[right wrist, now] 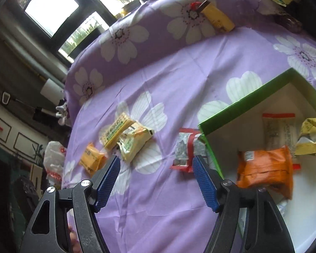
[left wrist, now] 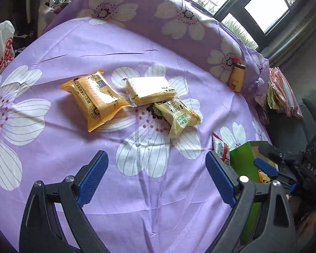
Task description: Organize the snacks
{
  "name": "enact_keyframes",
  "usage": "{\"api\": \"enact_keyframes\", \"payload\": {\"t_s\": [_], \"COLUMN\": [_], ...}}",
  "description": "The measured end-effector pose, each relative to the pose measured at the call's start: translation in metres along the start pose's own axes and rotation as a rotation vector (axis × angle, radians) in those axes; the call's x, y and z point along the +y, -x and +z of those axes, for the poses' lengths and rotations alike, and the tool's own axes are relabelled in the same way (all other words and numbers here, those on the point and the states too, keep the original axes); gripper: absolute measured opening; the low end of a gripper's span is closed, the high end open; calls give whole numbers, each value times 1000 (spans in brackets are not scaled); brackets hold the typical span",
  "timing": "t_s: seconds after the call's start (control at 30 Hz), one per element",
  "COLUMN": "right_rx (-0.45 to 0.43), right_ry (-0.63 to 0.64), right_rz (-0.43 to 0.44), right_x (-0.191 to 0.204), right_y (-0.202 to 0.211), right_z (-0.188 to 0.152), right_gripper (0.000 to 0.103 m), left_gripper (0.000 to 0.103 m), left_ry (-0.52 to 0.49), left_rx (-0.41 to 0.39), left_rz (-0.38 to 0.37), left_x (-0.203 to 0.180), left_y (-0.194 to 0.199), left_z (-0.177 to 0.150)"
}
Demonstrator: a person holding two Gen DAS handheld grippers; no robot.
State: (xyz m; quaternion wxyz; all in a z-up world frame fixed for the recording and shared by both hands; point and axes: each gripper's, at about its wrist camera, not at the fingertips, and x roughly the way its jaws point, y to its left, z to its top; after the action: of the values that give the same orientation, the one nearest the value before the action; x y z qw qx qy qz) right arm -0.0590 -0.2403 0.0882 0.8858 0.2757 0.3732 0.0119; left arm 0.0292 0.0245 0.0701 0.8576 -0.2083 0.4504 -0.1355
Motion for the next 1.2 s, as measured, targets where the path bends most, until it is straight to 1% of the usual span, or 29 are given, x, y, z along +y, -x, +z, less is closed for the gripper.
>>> {"api": "enact_keyframes", "payload": {"t_s": [0.1, 0.2, 0.27, 0.4, 0.53, 0.67, 0.87, 1.0, 1.2], "right_rx": [62, 94, 89, 75, 29, 16, 33, 64, 59], "right_ry": [-26, -18, -20, -32, -17, 0, 44, 33, 49], "right_rz": [3, -57, -123, -162, -224, -305, -341, -343, -354], "right_x": [6, 8, 6, 2, 1, -5, -10, -15, -13], "right_y": [-26, -45, -54, -64, -65, -68, -85, -95, -96], "right_z": [-4, -7, -8, -7, -3, 3, 10, 9, 8], "right_gripper": [72, 72, 71, 71, 70, 70, 70, 70, 70], "left_gripper": [94, 94, 94, 94, 94, 94, 94, 94, 94], "left_ry": [21, 20, 16, 12, 16, 22, 10, 6, 13], "left_rx": [11, 11, 11, 15, 19, 27, 45, 48, 55], "left_rz": [-17, -14, -21, -25, -30, -43, -42, -39, -39], "left_x": [4, 3, 3, 3, 4, 4, 1, 0, 1], "left_y": [1, 3, 4, 4, 5, 4, 0, -1, -3], "left_z": [1, 1, 1, 1, 2, 2, -1, -1, -2]}}
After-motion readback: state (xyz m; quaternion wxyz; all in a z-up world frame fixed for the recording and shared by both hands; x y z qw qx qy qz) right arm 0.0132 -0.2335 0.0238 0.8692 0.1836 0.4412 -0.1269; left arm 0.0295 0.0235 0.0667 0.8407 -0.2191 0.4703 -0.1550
